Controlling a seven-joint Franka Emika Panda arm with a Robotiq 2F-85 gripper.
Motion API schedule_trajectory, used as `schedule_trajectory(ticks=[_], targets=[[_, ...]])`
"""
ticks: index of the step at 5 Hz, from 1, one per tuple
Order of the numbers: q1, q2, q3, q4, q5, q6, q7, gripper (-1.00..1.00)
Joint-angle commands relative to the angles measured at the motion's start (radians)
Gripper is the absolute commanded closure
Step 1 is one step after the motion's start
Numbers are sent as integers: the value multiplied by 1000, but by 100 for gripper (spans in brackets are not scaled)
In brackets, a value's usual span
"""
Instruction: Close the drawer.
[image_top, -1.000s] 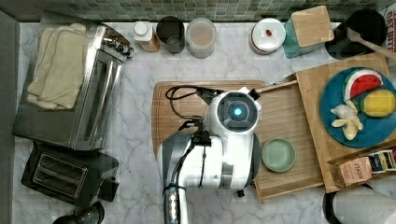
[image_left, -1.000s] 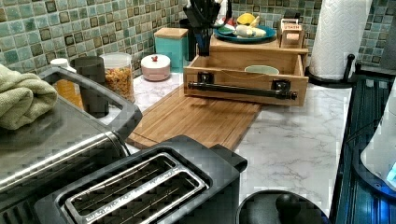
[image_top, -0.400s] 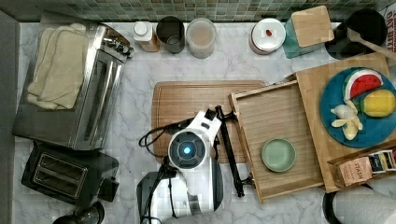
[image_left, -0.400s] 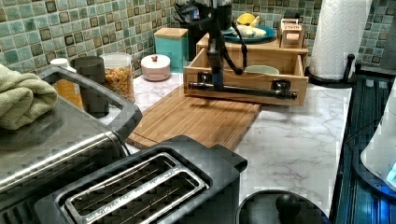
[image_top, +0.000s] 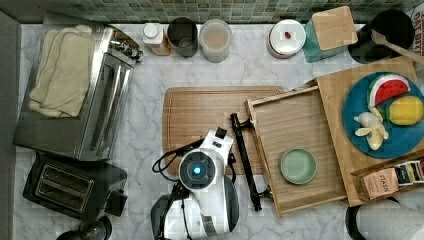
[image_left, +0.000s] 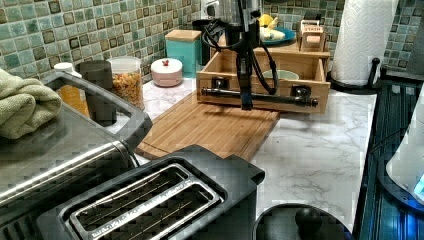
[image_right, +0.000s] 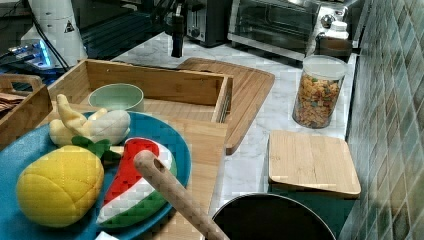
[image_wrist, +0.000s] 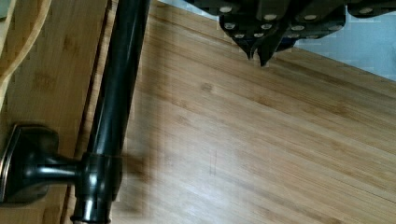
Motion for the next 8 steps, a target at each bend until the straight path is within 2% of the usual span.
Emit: schedule_trajectory(ticks=[1, 3, 4, 5, 6, 8], targets=[[-65, 49, -95, -10, -35, 101, -164, 100], [-78, 134, -131, 44, 3, 100, -232, 100], [-78, 121, -175, 38, -9, 130, -244, 100], [-102, 101, -205, 58, -16, 130, -292, 100], [-132, 93, -235, 102, 6, 87, -349, 100], [-166, 71, -266, 94, 69, 193, -370, 100]])
